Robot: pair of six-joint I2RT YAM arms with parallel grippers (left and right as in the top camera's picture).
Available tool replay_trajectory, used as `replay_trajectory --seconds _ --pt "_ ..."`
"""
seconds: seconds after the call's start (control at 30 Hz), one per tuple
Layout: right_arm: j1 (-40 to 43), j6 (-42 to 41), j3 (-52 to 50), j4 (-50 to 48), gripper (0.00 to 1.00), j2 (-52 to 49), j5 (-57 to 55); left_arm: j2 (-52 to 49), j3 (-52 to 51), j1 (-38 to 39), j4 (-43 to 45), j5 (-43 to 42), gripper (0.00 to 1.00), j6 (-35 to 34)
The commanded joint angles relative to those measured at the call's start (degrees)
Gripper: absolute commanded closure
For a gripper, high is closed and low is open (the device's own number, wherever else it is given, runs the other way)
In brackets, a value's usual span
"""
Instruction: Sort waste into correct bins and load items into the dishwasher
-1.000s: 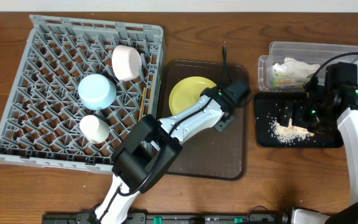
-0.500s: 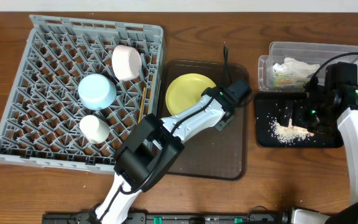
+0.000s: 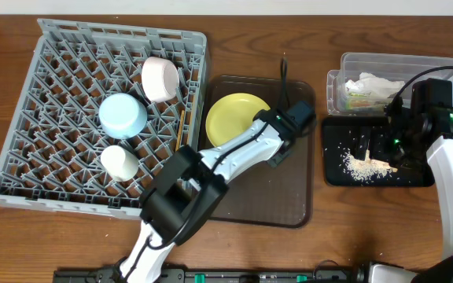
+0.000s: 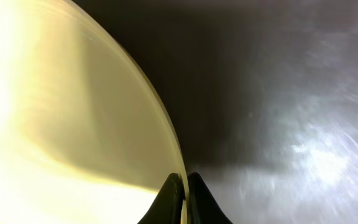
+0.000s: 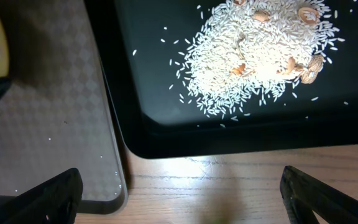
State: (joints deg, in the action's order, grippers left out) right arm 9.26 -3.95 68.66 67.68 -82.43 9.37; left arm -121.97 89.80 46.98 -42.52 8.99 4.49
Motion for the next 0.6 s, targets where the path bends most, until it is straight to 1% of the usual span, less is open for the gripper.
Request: replay_trajectory --seconds 0.0,0.13,0.57 --pt "0.3 -0.7 1.1 0.0 0.01 0.8 0.1 7.3 -0.2 -0.2 -0.7 -0.6 0.94 -0.3" --pt "0.3 -0.7 1.1 0.0 0.01 0.8 0.1 11.3 -0.2 -0.2 -1.0 -0.6 0.94 -0.8" --pt "0.3 -0.7 1.1 0.0 0.01 0.8 0.1 19.8 -0.2 -0.3 -2.0 -0.6 0.94 -1.0"
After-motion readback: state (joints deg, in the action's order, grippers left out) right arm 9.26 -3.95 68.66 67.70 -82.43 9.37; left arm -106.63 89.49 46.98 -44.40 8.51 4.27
